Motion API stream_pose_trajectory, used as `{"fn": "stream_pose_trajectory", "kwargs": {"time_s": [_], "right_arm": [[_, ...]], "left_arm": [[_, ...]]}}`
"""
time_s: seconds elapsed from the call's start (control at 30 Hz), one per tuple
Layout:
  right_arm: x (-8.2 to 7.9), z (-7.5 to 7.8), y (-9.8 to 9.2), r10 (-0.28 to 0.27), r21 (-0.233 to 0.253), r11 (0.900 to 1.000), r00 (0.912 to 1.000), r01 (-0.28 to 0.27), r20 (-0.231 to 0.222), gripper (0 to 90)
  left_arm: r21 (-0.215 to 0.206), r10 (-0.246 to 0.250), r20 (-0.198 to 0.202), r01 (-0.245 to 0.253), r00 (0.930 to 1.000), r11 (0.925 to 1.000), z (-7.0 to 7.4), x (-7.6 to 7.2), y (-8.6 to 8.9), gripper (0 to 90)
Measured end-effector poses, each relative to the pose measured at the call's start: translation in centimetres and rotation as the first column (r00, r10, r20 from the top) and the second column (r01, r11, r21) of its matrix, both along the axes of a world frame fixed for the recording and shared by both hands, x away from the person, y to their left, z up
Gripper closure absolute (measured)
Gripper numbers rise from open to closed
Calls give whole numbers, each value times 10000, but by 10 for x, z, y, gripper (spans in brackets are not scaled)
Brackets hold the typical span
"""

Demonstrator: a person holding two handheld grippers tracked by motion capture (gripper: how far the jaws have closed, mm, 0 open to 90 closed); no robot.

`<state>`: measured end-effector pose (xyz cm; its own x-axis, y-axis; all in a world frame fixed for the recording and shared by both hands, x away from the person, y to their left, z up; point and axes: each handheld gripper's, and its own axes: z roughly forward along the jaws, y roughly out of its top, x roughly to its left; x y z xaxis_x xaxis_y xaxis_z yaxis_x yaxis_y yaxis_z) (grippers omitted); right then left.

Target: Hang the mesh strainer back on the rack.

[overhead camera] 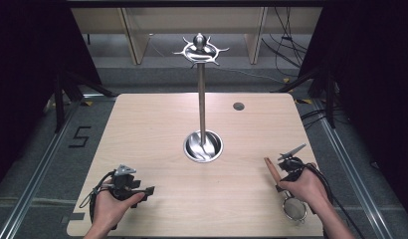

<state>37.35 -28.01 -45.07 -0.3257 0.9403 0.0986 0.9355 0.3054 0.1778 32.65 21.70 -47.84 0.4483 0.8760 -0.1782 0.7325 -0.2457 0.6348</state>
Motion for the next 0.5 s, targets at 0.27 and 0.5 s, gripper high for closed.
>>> {"fn": "stream_pose_trajectory", "kwargs": {"time_s": [0.27,0.5], "right_arm": [[-16,12,-11,95,698,9973,9827,-227,1849,693],[-25,19,-13,206,1474,9859,9321,-789,3615,692]], "left_arm": [[-159,11,-76,-12,10000,9999,-1,1,-2,369],[14,-109,-30,109,9999,9999,1,0,0,369]]}}
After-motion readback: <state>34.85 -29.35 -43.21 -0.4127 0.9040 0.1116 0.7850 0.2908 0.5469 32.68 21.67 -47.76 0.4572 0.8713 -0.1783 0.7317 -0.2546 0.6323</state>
